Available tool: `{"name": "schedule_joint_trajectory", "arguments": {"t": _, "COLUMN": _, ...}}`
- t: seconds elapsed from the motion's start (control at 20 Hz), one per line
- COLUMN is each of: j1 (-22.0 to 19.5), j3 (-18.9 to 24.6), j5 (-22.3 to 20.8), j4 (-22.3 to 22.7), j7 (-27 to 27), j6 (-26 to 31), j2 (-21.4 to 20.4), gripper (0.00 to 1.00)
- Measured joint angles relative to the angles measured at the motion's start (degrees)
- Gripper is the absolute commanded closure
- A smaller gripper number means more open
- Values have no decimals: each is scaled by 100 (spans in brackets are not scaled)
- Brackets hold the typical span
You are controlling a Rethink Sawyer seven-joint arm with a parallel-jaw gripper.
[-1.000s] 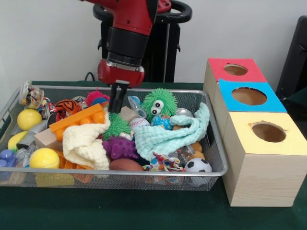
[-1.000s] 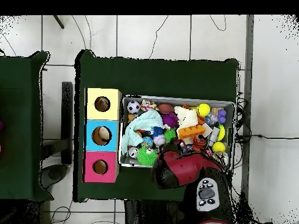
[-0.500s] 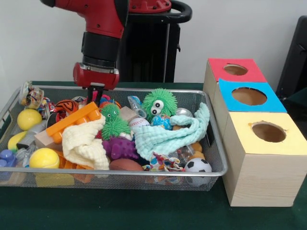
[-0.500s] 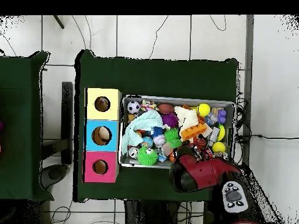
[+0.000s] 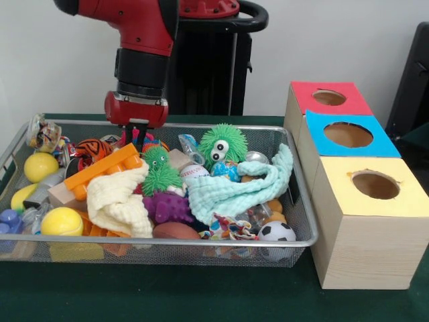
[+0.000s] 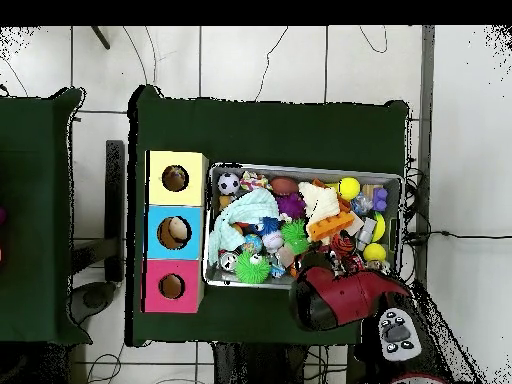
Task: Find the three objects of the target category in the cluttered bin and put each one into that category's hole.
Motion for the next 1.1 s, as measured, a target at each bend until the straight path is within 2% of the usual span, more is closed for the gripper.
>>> {"name": "schedule_joint_trajectory", "arguments": {"t": 0.5, "j1": 214, "j3": -154, "j5": 2, "j4": -55, "j7": 0, "j6": -29, "j2": 63, "gripper": 100}}
{"name": "schedule_joint_trajectory", "arguments": {"t": 0.8, "j1": 783, "j3": -666, "j5": 81, "j4": -208, "j7": 0, "j6": -168, "j2": 269, "gripper": 100}}
{"name": "schedule_joint_trajectory", "arguments": {"t": 0.85, "j1": 1036, "j3": -905, "j5": 187, "j4": -256, "j7": 0, "j6": -251, "j2": 380, "gripper": 100}}
{"name": "schedule_joint_trajectory", "arguments": {"t": 1.1, "j1": 1609, "j3": -1425, "j5": 563, "j4": -303, "j7": 0, "j6": -411, "j2": 663, "gripper": 100}}
